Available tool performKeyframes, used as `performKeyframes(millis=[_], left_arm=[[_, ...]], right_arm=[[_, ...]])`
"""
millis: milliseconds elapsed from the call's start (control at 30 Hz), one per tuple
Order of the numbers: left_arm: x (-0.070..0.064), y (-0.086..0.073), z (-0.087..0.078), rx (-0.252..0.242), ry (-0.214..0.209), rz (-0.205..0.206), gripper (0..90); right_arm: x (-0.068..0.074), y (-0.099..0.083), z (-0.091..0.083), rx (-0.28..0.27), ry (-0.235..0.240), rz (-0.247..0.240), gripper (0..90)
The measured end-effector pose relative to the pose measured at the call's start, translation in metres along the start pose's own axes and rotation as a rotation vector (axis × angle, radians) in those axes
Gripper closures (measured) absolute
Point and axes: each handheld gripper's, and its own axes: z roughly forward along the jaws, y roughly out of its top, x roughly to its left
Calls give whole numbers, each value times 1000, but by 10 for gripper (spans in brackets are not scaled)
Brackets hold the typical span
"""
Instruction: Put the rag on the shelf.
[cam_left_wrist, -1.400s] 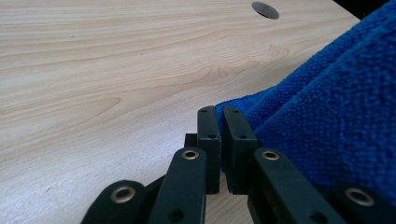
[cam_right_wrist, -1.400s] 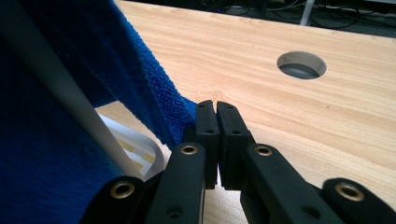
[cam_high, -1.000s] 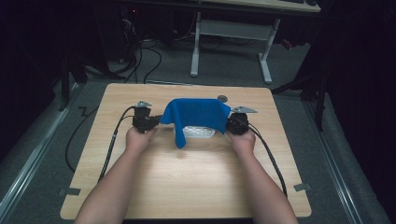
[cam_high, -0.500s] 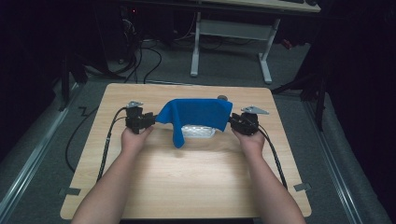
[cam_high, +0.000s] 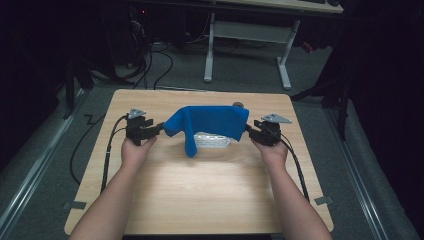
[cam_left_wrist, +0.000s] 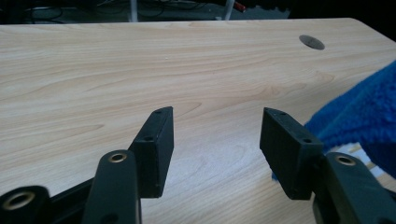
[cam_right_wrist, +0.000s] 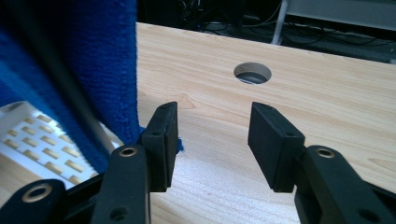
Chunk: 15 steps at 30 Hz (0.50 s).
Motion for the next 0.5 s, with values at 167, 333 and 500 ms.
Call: performKeyframes(millis=[167, 333, 500], left_arm=[[5, -6, -9, -8, 18, 0, 441], [8, -14, -18, -11, 29, 5, 439], [10, -22, -27, -11, 32, 8, 438]], right_arm=[[2, 0, -5, 0, -3, -19, 506], [0, -6, -11, -9, -18, -15, 495], [0, -10, -15, 6, -18, -16, 484]])
